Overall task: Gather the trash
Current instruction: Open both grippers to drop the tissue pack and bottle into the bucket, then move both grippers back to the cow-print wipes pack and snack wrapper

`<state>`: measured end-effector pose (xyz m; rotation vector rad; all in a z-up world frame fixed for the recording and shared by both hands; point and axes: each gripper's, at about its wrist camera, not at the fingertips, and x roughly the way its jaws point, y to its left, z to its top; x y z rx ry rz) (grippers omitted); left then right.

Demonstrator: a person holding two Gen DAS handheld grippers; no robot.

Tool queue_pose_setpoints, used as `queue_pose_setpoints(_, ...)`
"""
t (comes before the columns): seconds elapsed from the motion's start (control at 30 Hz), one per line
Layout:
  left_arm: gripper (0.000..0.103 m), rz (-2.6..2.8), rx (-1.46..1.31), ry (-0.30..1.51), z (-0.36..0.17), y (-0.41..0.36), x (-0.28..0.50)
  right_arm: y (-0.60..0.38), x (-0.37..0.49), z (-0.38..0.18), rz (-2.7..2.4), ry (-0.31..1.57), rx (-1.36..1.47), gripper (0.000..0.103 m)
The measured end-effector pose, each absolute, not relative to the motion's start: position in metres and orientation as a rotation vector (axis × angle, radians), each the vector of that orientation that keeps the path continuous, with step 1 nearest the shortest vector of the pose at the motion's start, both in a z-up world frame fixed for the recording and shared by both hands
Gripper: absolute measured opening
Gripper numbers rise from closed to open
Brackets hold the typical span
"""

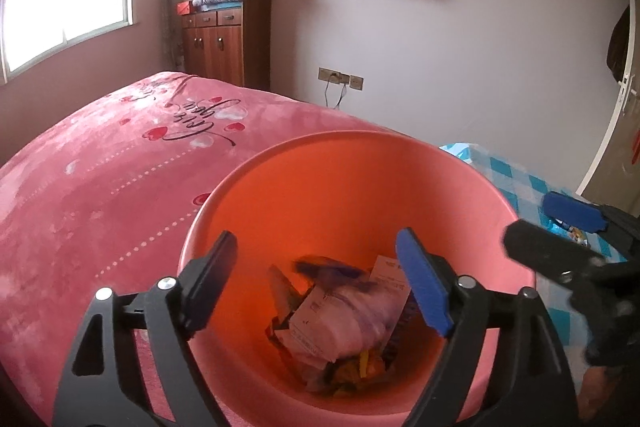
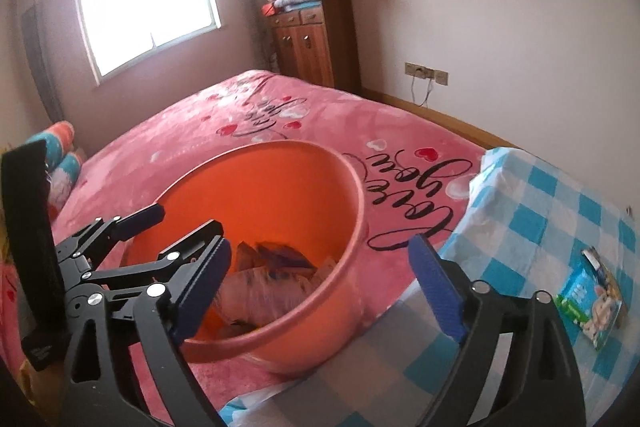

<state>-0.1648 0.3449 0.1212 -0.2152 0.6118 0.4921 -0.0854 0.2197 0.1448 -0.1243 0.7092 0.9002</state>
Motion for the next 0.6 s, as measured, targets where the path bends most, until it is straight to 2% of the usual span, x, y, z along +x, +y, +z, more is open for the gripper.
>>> queue_pose_setpoints(0.2,0.093,0.513,-0.183,0.618,0.123,0.337,-0.164,0.192,-0.082,0.143,0.860,0.728,-0.052,0.092)
queue_pose_setpoints(0.6,0.095,0.506,-0.133,0.608,0.135,0.317,-0.162,0.146,-0.081,0.129,0.784,0.766,0.002,0.094)
